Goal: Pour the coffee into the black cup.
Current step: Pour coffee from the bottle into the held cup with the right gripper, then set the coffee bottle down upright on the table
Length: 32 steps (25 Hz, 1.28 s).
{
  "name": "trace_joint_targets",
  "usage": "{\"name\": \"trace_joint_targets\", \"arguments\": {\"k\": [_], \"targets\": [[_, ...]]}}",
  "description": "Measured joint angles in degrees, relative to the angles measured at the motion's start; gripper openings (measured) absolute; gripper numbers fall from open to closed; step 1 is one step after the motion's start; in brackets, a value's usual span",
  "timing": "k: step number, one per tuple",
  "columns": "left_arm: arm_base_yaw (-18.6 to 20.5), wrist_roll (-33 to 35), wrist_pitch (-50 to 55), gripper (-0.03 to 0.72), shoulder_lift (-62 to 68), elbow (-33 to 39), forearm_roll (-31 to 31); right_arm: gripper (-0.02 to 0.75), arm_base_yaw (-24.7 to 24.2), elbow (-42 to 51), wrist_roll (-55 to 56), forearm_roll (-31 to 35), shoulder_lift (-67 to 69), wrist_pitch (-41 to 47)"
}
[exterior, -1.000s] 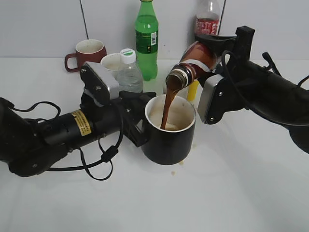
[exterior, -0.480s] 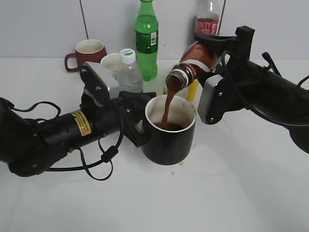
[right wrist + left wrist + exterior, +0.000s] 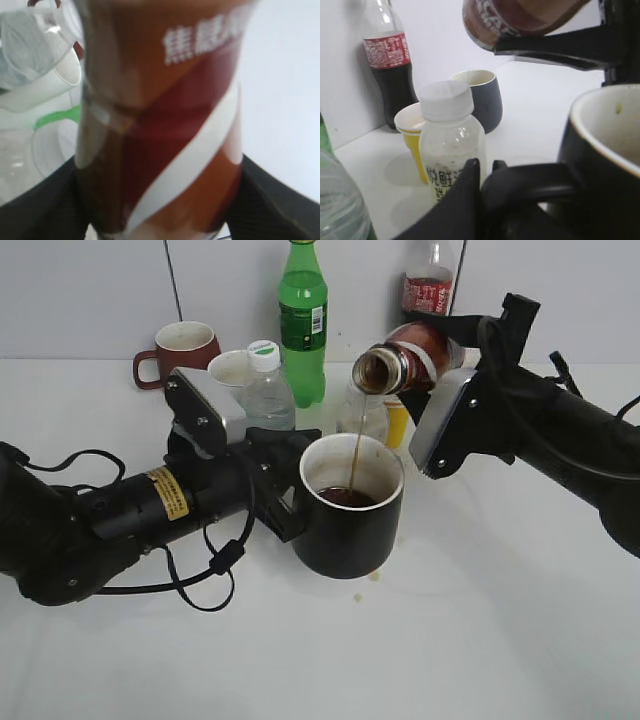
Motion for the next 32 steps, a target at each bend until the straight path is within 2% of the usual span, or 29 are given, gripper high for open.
{"name": "trace_joint_targets", "arguments": {"k": [4, 10, 15, 19, 22, 32], "targets": [[0.0, 0.0, 0.25, 0.041, -0.22, 0.0, -0.37, 0.51, 0.0, 0.0, 12.6, 0.54, -0.01, 0.66], [0.0, 1.46, 0.71, 0.041, -5.1, 2.62, -2.89, 0.51, 0.0, 2.72, 31.22, 6.47, -0.06, 0.27], [0.0, 6.55, 0.31, 0.041, -9.29, 7.28, -11.14, 0.51, 0.0, 7.56, 51.3, 12.83, -0.11, -0.46], [1.39, 7.0, 0.2, 0.041, -9.83, 9.15, -19.49, 0.51, 0.0, 10.62, 56.98, 21.1, -0.11, -0.39], [4.57, 7.13, 0.27, 0.041, -9.83, 9.76, -24.19, 0.51, 0.0, 10.95, 57.37, 24.48, 0.49, -0.25], [19.01, 7.17, -0.22, 0.041, -6.96, 9.76, -25.91, 0.51, 0.0, 10.23, 57.02, 25.63, 12.68, -0.46]]}}
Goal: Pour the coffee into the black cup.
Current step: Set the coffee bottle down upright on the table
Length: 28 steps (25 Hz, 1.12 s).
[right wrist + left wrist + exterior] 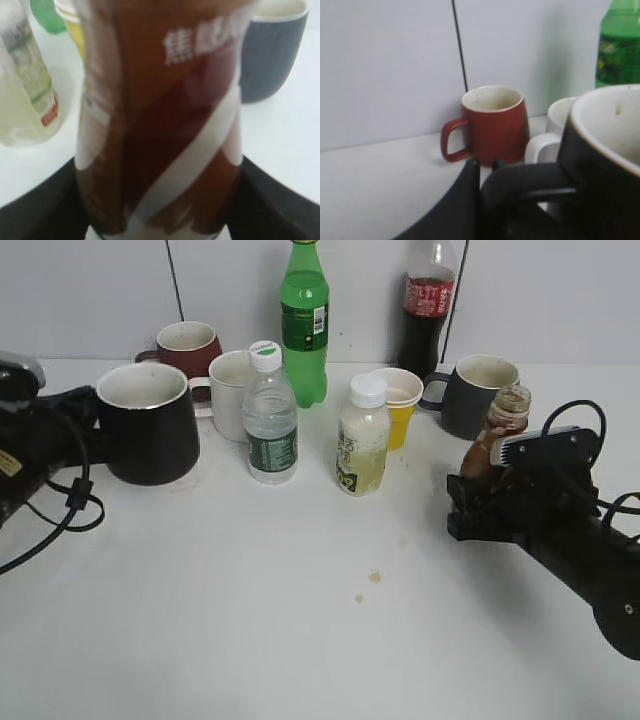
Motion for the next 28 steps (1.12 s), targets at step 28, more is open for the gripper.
{"name": "trace_joint_targets", "arguments": {"k": [28], "targets": [[2.01, -0.83, -5.2, 0.322, 16.61, -2.8, -1.18, 0.566, 0.0, -4.15, -0.42, 1.26, 5.54, -1.65]]}}
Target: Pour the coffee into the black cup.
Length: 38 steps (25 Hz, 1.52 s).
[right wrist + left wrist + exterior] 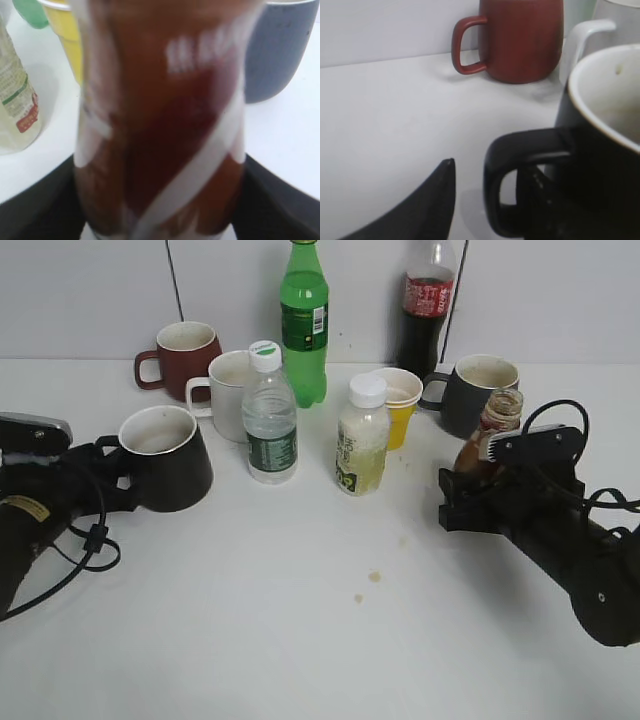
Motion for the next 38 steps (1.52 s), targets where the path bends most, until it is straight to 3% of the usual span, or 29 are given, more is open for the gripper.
{"name": "trace_joint_targets", "arguments": {"k": [4, 12, 18, 20, 25, 27, 28, 29, 30, 31, 38], "targets": [[0.0, 0.0, 1.37, 0.332, -2.76, 3.47, 0.0, 0.644, 0.0, 0.17, 0.0, 0.0, 0.0, -0.15], [-0.05, -0.17, 2.07, 0.332, -6.64, 10.05, 0.49, 0.652, 0.0, 5.69, 0.0, 0.8, -6.49, 1.05], [-0.05, -6.14, 2.49, 0.332, -12.76, 15.63, -0.03, 0.652, 0.0, 10.85, 0.1, 0.8, -13.58, 7.98], [-0.05, -9.94, 3.7, 0.333, -16.04, 16.67, -0.03, 0.65, 0.0, 11.45, 0.85, 0.8, -17.03, 14.81], [-0.05, -13.32, 29.38, 0.333, -28.43, 15.08, 0.32, 0.637, 0.0, 10.94, 1.12, 0.75, -27.16, 33.95], [-0.05, -13.44, 42.97, 0.333, -34.0, 12.34, 0.36, 0.63, 0.0, 8.71, 1.15, 0.75, -32.18, 49.41], [-0.05, -13.44, 50.21, 0.333, -37.01, 10.39, 0.36, 0.628, 0.0, 6.99, 1.15, 0.75, -34.12, 53.18], [-0.05, -13.46, 57.19, 0.333, -39.95, 8.65, 0.36, 0.627, 0.0, 6.06, 1.15, 0.75, -36.37, 63.11], [-0.05, -13.5, 63.81, 0.333, -42.31, 6.52, 0.43, 0.627, 0.0, 3.37, 1.15, 0.75, -38.22, 66.7], [-0.05, -13.5, 69.07, 0.333, -45.21, 4.44, 0.57, 0.623, 0.0, 0.87, 1.15, 0.33, -40.81, 76.83], [-0.05, -13.5, 108.01, 0.333, -65.76, -5.76, 4.7, 0.599, 0.0, -10.08, 1.15, -0.09, -57.37, 109.81]]}}
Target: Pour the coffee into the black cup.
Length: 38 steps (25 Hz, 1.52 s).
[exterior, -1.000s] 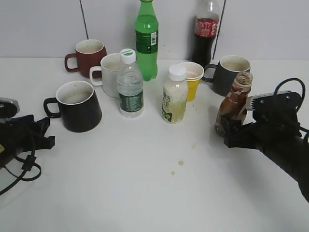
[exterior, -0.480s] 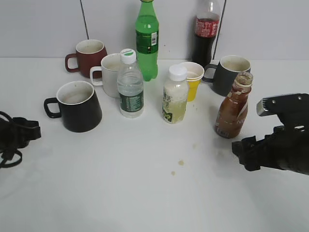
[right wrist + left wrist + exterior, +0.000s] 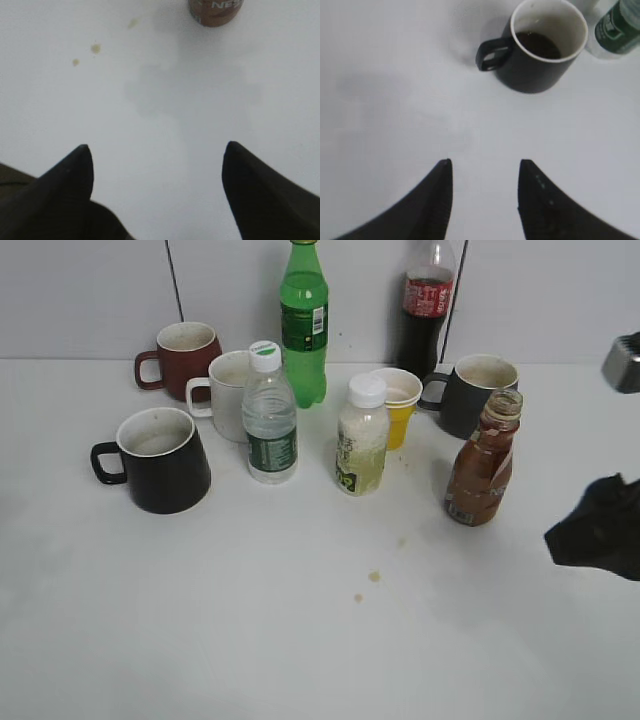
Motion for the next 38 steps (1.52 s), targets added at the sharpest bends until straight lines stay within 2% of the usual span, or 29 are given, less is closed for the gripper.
{"name": "trace_joint_targets", "arguments": {"k": [3, 8, 12, 19, 26, 38], "targets": [[0.0, 0.12, 13.31, 0.333, -9.62, -1.02, 0.82, 0.594, 0.0, -0.67, 0.05, -0.31, -9.03, 8.37], [0.0, 3.55, 26.37, 0.33, -27.0, -1.06, 1.18, 0.594, 0.0, -0.76, 0.05, -3.84, -26.0, 20.67], [0.0, 4.15, 29.06, 0.29, -39.45, 0.73, 1.31, 0.594, 0.0, 0.76, 0.05, -5.8, -41.0, 24.81], [0.0, 4.69, 27.14, 0.262, -53.13, 6.65, 3.29, 0.592, 0.0, 7.3, 0.07, -6.17, -61.74, 25.24], [0.0, 7.55, 24.32, 0.261, -53.72, 8.18, 3.39, 0.589, 0.0, 9.57, -0.31, -6.17, -64.15, 20.11], [0.0, 7.79, 24.27, 0.243, -53.72, 8.18, 3.39, 0.588, 0.0, 9.93, -0.42, -5.41, -63.03, 18.62]]}}
